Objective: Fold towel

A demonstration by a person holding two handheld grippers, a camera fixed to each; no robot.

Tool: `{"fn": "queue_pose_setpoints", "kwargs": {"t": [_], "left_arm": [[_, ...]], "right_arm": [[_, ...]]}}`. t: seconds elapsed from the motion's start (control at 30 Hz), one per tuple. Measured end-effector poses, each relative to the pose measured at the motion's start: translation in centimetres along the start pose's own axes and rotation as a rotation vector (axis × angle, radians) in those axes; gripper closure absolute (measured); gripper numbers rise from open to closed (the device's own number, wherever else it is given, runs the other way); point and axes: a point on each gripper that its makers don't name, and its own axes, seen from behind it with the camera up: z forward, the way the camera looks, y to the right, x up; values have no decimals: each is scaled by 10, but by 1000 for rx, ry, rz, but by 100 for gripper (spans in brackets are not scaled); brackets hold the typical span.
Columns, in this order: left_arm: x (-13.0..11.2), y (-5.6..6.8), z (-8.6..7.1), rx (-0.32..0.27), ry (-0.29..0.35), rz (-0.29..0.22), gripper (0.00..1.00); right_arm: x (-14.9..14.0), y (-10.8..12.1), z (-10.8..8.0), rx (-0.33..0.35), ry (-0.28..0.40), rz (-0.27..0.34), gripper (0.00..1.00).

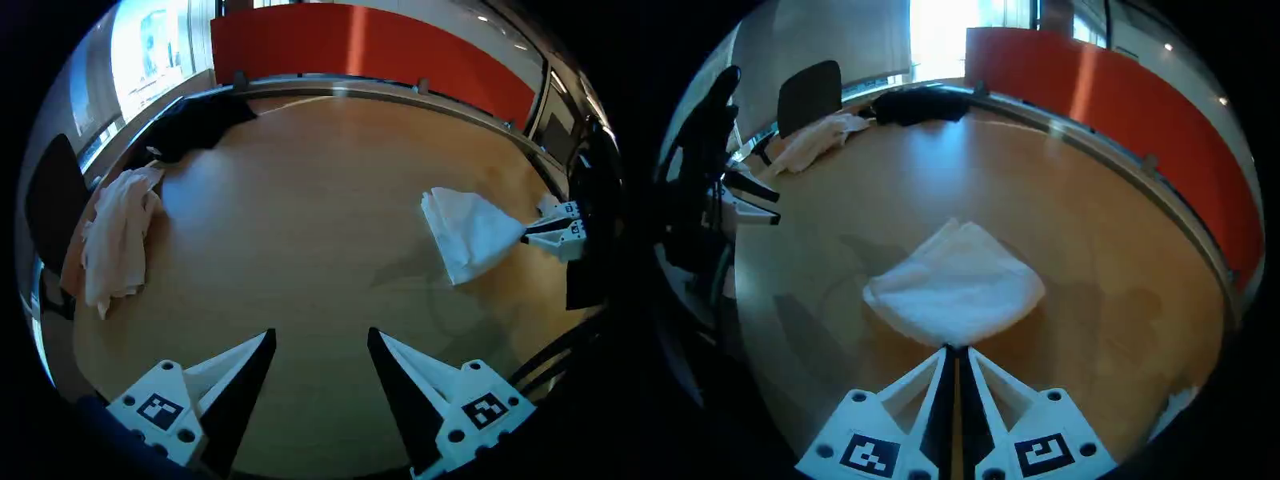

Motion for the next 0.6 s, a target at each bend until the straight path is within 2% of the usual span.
{"fn": "queue_pose_setpoints", "kwargs": {"t": [0.4,0.6], "left_arm": [[23,12,-11,-15,60,16,16],[31,16,-15,-19,82,24,15]], "right_arm": [[79,18,-41,-36,124,-19,93],[101,32,-63,-61,164,-23,93]]}}
